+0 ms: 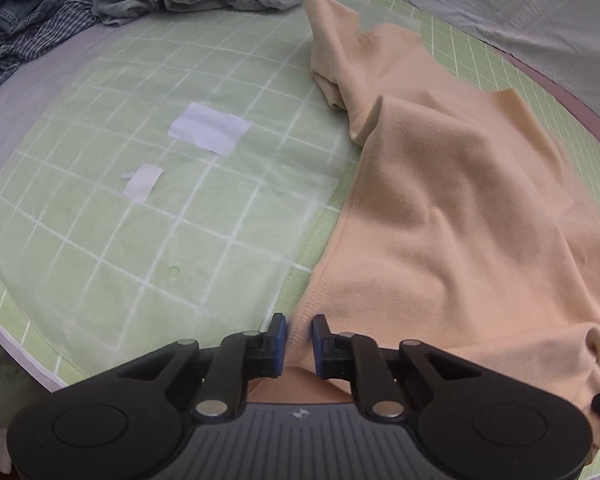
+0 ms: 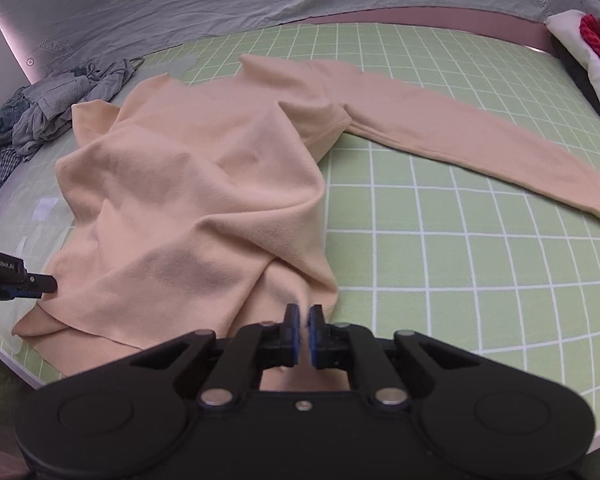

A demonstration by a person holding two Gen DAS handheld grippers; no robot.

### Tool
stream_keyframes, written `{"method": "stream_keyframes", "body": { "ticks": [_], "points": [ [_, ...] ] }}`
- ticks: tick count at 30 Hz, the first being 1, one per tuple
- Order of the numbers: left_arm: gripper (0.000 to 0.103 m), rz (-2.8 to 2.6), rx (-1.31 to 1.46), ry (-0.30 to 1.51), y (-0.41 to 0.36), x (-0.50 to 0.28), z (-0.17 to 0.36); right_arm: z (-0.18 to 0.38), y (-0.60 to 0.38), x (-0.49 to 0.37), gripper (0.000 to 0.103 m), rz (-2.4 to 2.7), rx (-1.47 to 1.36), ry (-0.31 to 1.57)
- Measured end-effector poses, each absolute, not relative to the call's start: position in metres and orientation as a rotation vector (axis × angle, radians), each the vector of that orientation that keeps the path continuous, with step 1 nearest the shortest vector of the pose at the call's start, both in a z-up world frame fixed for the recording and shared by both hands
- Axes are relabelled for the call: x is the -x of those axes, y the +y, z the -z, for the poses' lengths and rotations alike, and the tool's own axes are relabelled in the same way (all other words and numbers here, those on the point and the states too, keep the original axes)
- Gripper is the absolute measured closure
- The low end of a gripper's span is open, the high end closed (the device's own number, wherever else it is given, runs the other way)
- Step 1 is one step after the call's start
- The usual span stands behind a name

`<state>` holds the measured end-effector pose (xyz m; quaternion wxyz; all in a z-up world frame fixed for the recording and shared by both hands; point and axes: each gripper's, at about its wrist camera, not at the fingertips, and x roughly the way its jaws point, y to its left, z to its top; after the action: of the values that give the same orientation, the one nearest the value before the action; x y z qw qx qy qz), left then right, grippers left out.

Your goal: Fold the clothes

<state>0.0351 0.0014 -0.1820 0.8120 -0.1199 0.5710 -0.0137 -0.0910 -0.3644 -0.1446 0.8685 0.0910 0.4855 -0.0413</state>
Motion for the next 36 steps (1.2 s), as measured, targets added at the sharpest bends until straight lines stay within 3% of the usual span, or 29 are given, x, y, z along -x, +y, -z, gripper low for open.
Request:
{"method": "stream_keyframes", "body": {
  "ticks": [5,8,9,10,12,17,21,25,36],
  "points": [
    [0.089,0.030,0.269,1.235,0.009,-0.037,0.182,0.135,-0.363,0.107,0.098,0.116,-0.149,1.066],
    [0.088,0.031,0.276,1.245,0.014,-0.038,0.183,0.157,-0.368,0.103,0.095,0.149,-0.188,1.147],
    [0.087,0.031,0.279,1.248,0.015,-0.038,0.183,0.153,-0.371,0.102,0.089,0.152,-0.213,1.125],
    [0.081,0.030,0.284,1.243,0.017,-0.040,0.181,0.148,-0.373,0.100,0.073,0.155,-0.236,1.102],
    [0.073,0.024,0.303,1.199,0.019,-0.049,0.170,0.135,-0.377,0.093,0.056,0.167,-0.246,1.027],
    [0.061,0.017,0.336,1.116,0.017,-0.087,0.151,0.112,-0.393,0.051,0.054,0.191,-0.284,0.912],
    [0.053,0.019,0.352,1.076,0.009,-0.123,0.148,0.111,-0.402,0.001,0.041,0.184,-0.226,0.865],
    [0.052,0.024,0.377,1.062,0.004,-0.165,0.155,0.127,-0.413,-0.066,0.031,0.158,-0.140,0.851],
    [0.052,0.040,0.416,1.132,-0.016,-0.260,0.193,0.189,-0.462,-0.203,0.029,0.025,-0.197,0.912]
  ]
}}
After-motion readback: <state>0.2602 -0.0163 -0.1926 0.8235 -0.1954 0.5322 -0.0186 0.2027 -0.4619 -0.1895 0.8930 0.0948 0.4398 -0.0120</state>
